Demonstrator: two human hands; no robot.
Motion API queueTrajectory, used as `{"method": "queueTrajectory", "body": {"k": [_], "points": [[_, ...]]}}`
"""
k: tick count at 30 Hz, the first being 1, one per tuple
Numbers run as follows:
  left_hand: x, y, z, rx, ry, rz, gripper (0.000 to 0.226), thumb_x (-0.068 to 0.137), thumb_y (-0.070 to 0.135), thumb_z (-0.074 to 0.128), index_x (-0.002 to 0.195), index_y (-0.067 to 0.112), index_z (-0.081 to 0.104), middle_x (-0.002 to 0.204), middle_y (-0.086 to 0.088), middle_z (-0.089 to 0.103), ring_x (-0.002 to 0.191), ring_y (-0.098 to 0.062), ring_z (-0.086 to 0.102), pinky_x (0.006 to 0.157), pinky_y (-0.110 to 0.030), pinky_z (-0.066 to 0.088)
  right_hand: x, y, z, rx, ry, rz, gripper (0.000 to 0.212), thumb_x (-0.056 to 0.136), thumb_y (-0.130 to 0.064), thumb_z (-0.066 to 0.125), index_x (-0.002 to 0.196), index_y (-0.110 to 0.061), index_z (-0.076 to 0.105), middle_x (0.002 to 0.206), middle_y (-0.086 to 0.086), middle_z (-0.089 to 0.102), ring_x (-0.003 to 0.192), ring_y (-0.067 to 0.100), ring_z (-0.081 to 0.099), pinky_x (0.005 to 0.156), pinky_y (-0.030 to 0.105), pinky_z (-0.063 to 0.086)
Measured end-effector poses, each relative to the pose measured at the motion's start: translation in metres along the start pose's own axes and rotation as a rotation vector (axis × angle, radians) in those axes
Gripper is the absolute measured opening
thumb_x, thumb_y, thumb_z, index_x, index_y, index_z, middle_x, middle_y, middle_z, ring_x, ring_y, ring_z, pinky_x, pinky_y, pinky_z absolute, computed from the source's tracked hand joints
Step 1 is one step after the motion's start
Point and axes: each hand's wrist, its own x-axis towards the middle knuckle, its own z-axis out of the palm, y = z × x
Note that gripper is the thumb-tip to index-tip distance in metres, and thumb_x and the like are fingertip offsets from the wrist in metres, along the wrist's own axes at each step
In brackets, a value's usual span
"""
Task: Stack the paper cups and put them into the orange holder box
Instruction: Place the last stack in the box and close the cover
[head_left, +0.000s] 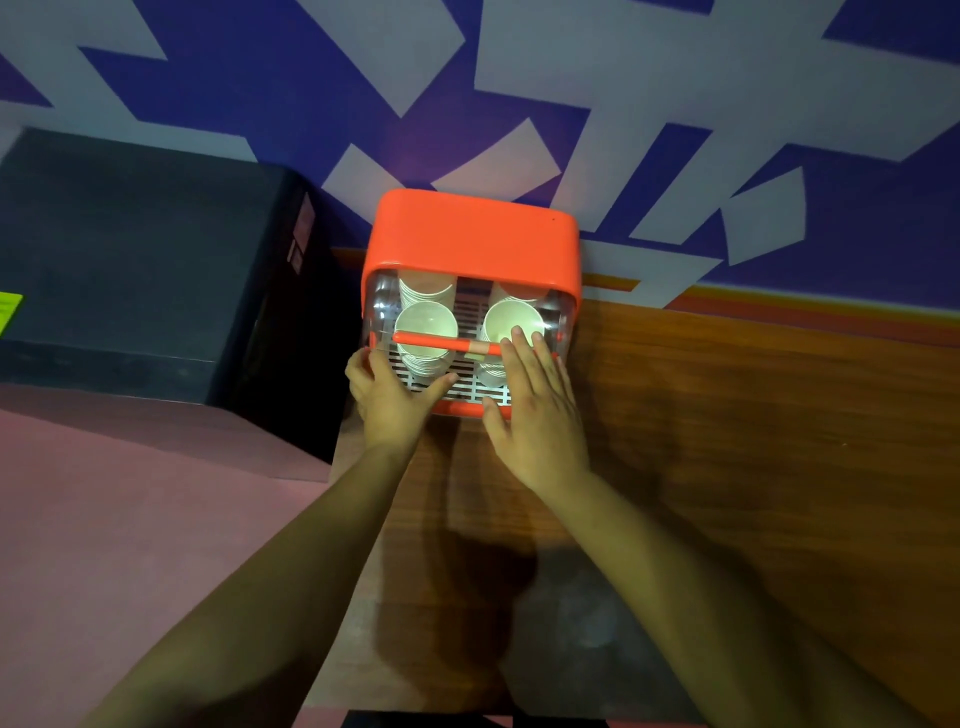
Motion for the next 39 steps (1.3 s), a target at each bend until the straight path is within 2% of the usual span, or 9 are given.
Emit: {"method": "queueTrajectory", "body": {"k": [3,6,11,17,21,28,31,36,39], "points": [[0.004,-0.001,0.007,-0.03,0.022,-0.008,0.091,0.07,0.057,0.084,0.145,0.028,0.043,0.153,-0.013,0.022,0.144,-0.036,0.022,0.115,-0.05,0.036,0.0,0.0,0.0,0.001,0.004,-0.009,0.069,0.095,-0.037,0.048,0.156,-0.018,0.021,0.165,-0.001,0.014,0.153,0.016,0.002,0.124,0.042,0.008],[0.01,0.001,0.008,-0.035,0.027,-0.034,0.079,0.073,0.053,0.083,0.139,0.024,0.052,0.153,-0.013,0.023,0.142,-0.035,0.023,0.112,-0.05,0.038,0.001,0.001,-0.002,-0.003,0.034,-0.012,0.063,0.097,-0.032,0.049,0.154,-0.018,0.027,0.164,0.0,0.02,0.152,0.017,0.009,0.124,0.042,0.012],[0.012,-0.001,0.006,-0.026,0.034,-0.015,0.075,0.076,0.048,0.084,0.139,0.023,0.051,0.153,-0.013,0.024,0.143,-0.034,0.023,0.107,-0.042,0.037,0.008,-0.005,-0.003,-0.016,0.129,0.012,0.053,0.095,-0.017,0.061,0.146,-0.015,0.045,0.154,0.004,0.042,0.145,0.022,0.033,0.118,0.042,0.031],[0.011,-0.002,0.006,-0.014,0.039,-0.016,0.075,0.075,0.051,0.084,0.138,0.025,0.053,0.154,-0.012,0.023,0.144,-0.034,0.022,0.109,-0.044,0.037,0.018,-0.005,0.002,0.0,0.214,0.019,0.048,0.078,0.0,0.073,0.123,-0.013,0.061,0.124,0.007,0.056,0.117,0.026,0.052,0.091,0.037,0.054],[0.014,0.0,0.008,0.021,0.026,-0.014,0.075,0.074,0.053,0.083,0.137,0.025,0.055,0.154,-0.013,0.025,0.143,-0.036,0.022,0.109,-0.047,0.038,0.036,-0.001,0.003,-0.059,0.276,-0.045,0.026,0.079,-0.003,0.069,0.103,-0.012,0.064,0.099,0.007,0.057,0.095,0.027,0.052,0.081,0.039,0.05],[0.015,0.002,0.009,-0.011,0.067,-0.058,0.067,0.076,0.034,0.086,0.134,0.017,0.056,0.149,-0.015,0.032,0.136,-0.038,0.03,0.111,-0.047,0.039,0.016,0.009,0.019,-0.142,0.211,-0.08,0.024,0.08,-0.006,0.07,0.1,-0.016,0.062,0.101,0.005,0.059,0.096,0.028,0.054,0.08,0.042,0.049],[0.015,-0.01,0.004,-0.04,0.006,-0.035,0.078,0.076,0.034,0.086,0.142,0.016,0.048,0.149,-0.013,0.034,0.138,-0.033,0.032,0.116,-0.047,0.035,0.02,0.009,0.017,-0.128,0.241,-0.069,0.019,0.084,-0.009,0.065,0.1,-0.017,0.062,0.099,0.005,0.058,0.093,0.029,0.052,0.076,0.043,0.046],[-0.005,-0.038,-0.022,-0.275,-0.06,0.01,0.062,0.094,0.014,0.068,0.148,0.016,0.04,0.155,-0.007,0.034,0.143,-0.016,0.037,0.12,-0.04,0.034,0.013,0.017,0.015,-0.087,0.249,-0.071,0.017,0.088,-0.025,0.065,0.104,-0.018,0.065,0.102,0.007,0.056,0.096,0.027,0.052,0.083,0.042,0.048],[-0.012,-0.022,-0.045,-0.537,-0.025,-0.118,0.049,0.104,0.033,0.05,0.151,0.028,0.039,0.152,0.003,0.048,0.138,-0.01,0.047,0.109,-0.027,0.044,0.007,0.019,0.018,-0.033,0.284,-0.015,0.027,0.09,-0.039,0.06,0.106,-0.019,0.065,0.108,0.008,0.052,0.101,0.026,0.049,0.087,0.041,0.047]]}}
